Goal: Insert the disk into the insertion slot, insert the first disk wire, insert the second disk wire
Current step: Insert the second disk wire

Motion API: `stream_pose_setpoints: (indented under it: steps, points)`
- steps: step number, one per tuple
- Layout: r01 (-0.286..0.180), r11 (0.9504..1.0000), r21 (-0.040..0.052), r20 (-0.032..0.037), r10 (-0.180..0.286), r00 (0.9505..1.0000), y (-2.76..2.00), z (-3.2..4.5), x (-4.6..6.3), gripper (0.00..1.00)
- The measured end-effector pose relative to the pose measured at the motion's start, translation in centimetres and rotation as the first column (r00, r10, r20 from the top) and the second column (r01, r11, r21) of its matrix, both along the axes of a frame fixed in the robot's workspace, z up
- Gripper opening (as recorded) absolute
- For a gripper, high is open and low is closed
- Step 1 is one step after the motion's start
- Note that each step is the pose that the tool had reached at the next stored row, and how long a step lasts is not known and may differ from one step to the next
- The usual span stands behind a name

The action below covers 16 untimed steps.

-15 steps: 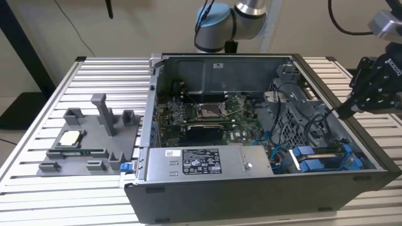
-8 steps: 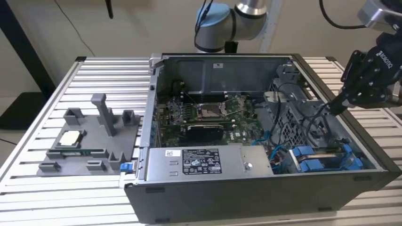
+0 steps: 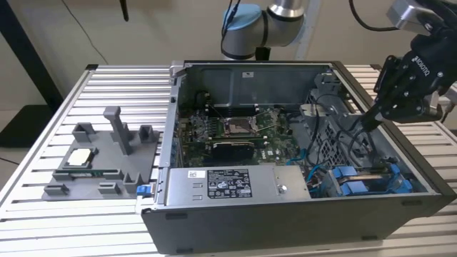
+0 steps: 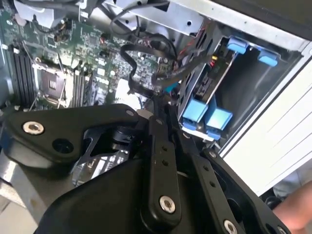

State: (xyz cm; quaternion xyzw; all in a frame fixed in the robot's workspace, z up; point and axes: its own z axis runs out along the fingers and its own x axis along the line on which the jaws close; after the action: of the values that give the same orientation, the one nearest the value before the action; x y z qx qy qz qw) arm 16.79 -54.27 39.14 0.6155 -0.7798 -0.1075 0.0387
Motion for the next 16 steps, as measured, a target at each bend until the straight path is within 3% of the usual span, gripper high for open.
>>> stream_pose_setpoints:
  steps: [5, 9, 16]
  points:
    - [-0.021, 0.9998, -0.0008, 0.0005, 0.021, 0.9998, -0.41, 0.02, -0.5, 0.16]
    - [-0.025, 0.9997, 0.0005, 0.0005, 0.025, 0.9997, -0.45, 0.0, -0.5, 0.16]
    - [-0.061, 0.9981, 0.0003, 0.0006, 0.061, 0.9981, -1.12, -0.06, -0.5, 0.16]
